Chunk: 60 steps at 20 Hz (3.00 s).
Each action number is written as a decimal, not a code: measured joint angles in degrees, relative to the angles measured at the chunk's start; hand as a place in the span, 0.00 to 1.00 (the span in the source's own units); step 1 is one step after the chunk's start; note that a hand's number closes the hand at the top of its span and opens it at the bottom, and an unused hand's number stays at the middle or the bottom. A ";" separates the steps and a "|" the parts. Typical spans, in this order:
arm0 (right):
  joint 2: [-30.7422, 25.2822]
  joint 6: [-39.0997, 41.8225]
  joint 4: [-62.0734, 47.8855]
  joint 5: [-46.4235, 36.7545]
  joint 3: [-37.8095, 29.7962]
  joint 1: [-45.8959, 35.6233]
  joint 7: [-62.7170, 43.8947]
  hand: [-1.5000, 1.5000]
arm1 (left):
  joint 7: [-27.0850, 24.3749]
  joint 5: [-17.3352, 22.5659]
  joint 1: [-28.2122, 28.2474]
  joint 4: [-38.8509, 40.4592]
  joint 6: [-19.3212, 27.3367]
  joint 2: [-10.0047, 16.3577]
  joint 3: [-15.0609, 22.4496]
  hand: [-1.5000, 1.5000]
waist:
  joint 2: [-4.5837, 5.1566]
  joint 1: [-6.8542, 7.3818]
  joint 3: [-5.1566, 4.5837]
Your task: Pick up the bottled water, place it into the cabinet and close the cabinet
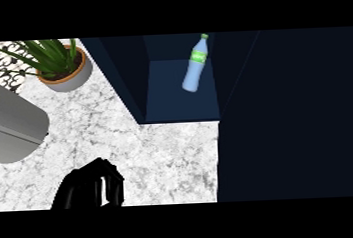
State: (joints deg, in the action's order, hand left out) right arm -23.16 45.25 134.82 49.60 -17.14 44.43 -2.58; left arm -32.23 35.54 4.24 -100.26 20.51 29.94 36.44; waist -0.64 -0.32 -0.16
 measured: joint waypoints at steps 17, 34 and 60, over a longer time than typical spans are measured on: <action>0.19 4.83 0.95 -1.12 10.76 -3.16 -1.51 1.00 | -3.14 11.48 12.70 -8.34 -11.32 15.00 -16.49 0.00 | -0.55 1.00 -0.49; -2.62 -0.83 0.32 -3.01 24.99 -19.39 -11.07 1.00 | -3.71 18.44 21.11 -8.86 -19.58 21.86 -25.49 0.00 | -1.48 2.29 -1.16; 17.56 -38.67 -7.91 -16.23 50.00 -62.37 -32.54 1.00 | -6.56 23.03 29.89 -7.28 -31.95 27.73 -35.76 0.00 | -0.63 6.68 -0.81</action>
State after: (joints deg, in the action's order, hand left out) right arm -5.60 6.58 126.90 33.37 32.87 -17.93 -35.11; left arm -38.79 58.57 34.13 -107.54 -11.44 57.67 0.68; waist -1.27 6.37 -0.97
